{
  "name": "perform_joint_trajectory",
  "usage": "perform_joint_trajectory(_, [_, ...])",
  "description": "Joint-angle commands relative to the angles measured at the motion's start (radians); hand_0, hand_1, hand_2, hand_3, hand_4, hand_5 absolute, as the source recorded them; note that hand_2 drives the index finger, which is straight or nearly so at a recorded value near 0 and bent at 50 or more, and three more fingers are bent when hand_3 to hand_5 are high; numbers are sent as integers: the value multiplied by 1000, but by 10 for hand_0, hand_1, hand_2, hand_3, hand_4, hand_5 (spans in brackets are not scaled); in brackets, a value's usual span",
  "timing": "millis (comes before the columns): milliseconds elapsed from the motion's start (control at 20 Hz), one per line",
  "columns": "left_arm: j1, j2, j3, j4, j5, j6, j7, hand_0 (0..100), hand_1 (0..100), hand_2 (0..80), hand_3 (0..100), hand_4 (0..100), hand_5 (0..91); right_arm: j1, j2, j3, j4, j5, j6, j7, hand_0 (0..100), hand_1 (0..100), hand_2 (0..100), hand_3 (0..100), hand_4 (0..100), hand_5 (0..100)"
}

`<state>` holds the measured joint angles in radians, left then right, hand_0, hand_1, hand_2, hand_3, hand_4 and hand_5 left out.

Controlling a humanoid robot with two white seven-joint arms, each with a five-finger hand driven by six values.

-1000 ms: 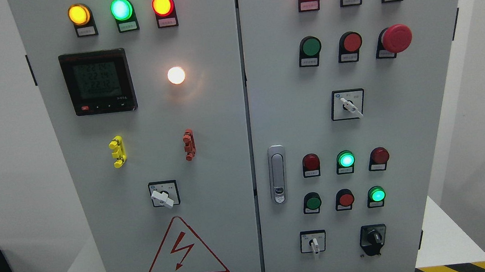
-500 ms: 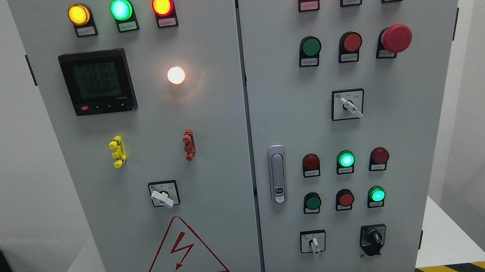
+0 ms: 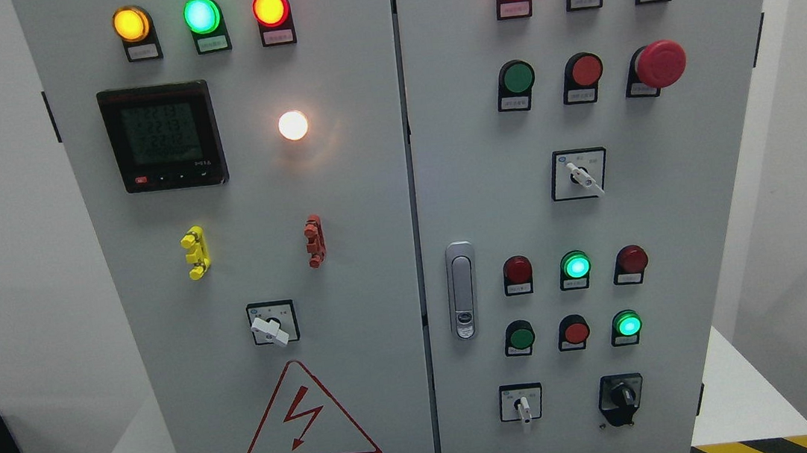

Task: Flip black knob to close circuit

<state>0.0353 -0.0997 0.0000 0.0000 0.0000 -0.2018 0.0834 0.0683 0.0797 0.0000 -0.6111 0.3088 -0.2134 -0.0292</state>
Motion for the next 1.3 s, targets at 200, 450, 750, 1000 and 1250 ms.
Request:
perform_joint_trajectory(200, [0,0,-21,21,-21,-1,1,120,556,0,0,0,0,7,3,2,-361,90,-38,-80,0,178,793,924,753,801])
perform_joint_trajectory(450, [0,0,-21,21,-21,1,-1,120,556,0,0,0,0,37,12,0,-556,90,-46,-84,0,182,793,925,761,829])
perform_joint_trajectory(750, [0,0,-20,21,-21,1,-1,120,556,0,0,0,0,65,35,-9,-740,182,-40,-81,0,186,794,923,785,865])
perform_joint_trajectory(1000, [0,0,-20,21,-21,-1,1,120,556,0,0,0,0,62,41,-14,-846,255,-40,-78,0,186,791,926,785,862])
perform_joint_trajectory(1250, [0,0,-20,21,-20,1,-1,120,556,0,0,0,0,59,41,-54,-930,372,-40,-40,0,176,792,927,779,831])
